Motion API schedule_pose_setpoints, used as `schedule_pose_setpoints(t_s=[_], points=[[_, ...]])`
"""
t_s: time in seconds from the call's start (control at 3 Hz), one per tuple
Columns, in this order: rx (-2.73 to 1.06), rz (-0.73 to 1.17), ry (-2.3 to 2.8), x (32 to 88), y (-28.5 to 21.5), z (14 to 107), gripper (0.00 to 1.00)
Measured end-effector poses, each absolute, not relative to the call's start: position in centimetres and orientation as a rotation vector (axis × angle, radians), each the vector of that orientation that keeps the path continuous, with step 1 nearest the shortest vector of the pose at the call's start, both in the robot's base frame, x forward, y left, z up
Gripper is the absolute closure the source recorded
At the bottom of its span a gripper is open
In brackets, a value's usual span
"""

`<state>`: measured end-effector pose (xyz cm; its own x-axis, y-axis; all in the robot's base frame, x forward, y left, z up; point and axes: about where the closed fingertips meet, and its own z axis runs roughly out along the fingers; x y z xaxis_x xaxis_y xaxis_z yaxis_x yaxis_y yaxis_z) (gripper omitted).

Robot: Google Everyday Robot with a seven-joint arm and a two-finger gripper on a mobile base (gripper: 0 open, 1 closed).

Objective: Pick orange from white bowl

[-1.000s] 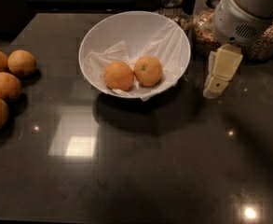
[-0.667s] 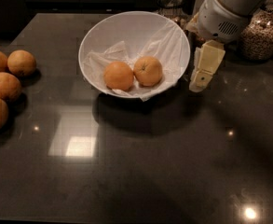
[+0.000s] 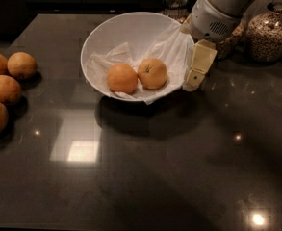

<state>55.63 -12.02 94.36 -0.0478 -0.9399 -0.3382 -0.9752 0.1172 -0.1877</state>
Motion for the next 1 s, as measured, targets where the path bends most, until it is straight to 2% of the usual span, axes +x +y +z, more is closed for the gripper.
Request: schedule_pose_setpoints(t_s=[1.0], points=[[-1.788,0.328,1.834,58.1,-5.2,93.3,0.0]])
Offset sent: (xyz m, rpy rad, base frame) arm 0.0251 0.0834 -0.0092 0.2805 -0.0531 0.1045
